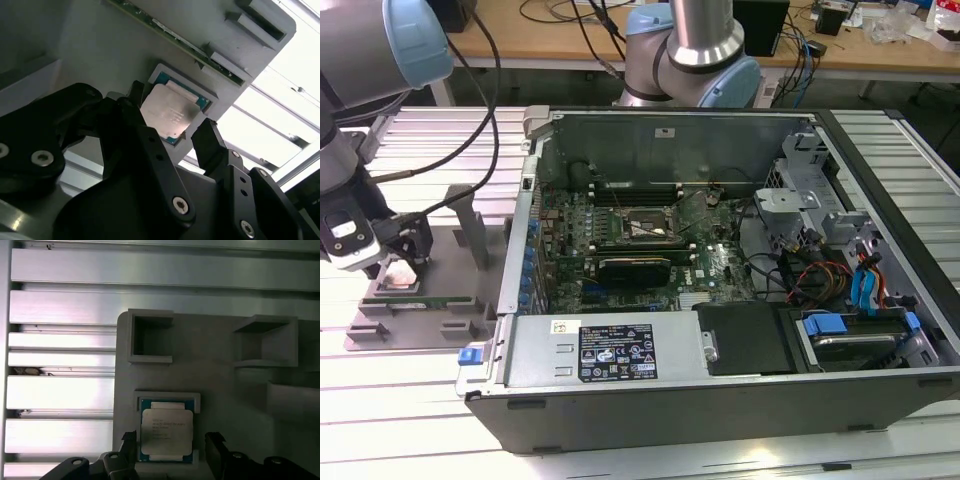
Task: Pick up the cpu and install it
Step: 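Pick up the cpu and move it towards the insertion slot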
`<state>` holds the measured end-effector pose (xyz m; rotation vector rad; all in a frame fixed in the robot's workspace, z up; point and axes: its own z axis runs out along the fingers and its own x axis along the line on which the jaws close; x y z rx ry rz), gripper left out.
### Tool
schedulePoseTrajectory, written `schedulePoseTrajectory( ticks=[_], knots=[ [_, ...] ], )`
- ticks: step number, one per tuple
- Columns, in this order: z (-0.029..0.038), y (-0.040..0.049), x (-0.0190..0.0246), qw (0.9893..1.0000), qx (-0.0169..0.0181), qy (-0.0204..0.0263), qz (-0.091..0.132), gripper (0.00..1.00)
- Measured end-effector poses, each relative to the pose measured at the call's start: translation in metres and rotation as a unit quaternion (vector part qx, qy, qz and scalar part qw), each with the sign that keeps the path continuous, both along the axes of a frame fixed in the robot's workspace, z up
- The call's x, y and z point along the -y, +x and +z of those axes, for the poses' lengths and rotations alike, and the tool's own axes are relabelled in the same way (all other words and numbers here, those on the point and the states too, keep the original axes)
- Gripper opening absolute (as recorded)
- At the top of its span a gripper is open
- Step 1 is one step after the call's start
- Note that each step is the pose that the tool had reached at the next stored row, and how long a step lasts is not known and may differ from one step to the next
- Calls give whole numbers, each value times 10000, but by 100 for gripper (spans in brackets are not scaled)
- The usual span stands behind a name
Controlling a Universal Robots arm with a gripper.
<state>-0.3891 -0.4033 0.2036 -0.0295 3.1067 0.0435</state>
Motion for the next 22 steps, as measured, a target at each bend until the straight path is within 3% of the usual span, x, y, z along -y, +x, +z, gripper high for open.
schedulePoseTrajectory(
  ticks=[5, 13, 22],
  knots=[
    [-66, 0, -5, 10000, 1, 0, 0, 66],
    [-104, 1, -68, 10000, 2, 2, 2, 66],
    [-186, 0, -82, 10000, 0, 5, 9, 66]
  ],
)
